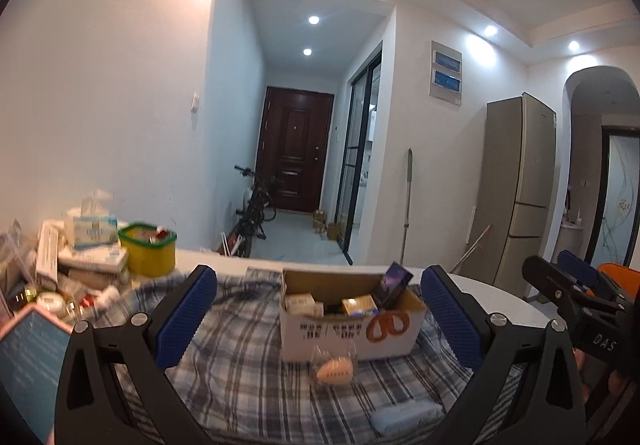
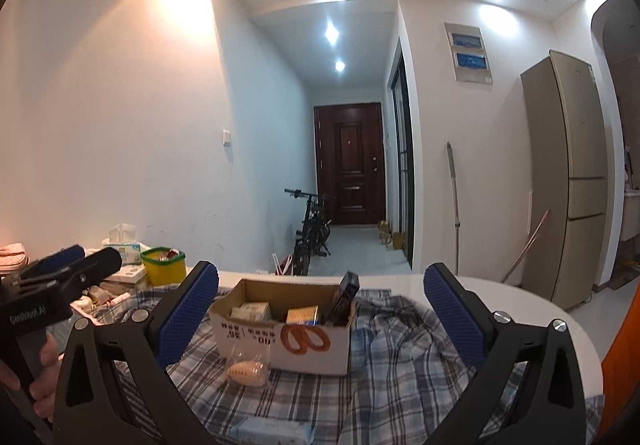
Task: Organize objects
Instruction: 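Lower both grippers toward the remaining items in front of the box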
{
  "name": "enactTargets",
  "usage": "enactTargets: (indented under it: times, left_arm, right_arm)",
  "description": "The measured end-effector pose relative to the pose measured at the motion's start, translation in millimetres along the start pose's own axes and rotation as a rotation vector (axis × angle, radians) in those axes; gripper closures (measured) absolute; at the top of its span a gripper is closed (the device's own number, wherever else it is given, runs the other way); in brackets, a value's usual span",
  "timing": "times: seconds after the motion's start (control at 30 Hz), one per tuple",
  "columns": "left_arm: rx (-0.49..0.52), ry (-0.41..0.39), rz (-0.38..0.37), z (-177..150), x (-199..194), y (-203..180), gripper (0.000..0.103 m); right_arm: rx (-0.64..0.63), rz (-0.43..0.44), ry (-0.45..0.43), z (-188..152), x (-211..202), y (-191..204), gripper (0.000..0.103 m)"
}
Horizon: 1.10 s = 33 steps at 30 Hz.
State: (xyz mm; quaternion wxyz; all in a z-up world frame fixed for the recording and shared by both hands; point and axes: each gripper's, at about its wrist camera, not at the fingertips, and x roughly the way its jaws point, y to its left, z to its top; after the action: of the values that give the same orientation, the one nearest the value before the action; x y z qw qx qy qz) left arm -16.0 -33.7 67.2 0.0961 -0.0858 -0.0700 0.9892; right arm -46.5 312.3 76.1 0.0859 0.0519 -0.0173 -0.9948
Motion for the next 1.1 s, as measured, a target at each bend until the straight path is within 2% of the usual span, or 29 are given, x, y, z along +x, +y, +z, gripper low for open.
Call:
enactTargets:
  times: [0.13,0.27,0.43,0.7,1.1]
  left_arm:
    - [0.015,0.037,0.022,-20.6,7.8,1.0,0.000]
    - [0.025,0.079,0.050,-38.2,24.4,5.1,0.000]
    - [0.089,0.113,0.186,-60.7,39.7,5.6,0.000]
    - [-0.006,0.211,0.145,-69.5,58.0,28.3,0.000]
    - [0.043,0.278,0.145,-76.5,73.0,20.1,0.000]
  right_arm:
    - [0.015,0.032,0.059,-16.3,7.5,5.6,0.000]
    - [-0.032,0.036,0.108,-35.1,16.6,17.5,0.000]
    - [-0.102,-0.037,0.138,-53.7,27.7,24.9,0.000]
    - [-0.102,0.020,0.343,-84.1,65.2,26.0,0.000]
    - [-0.108,0.052,0.597,-120.5,112.6,29.5,0.000]
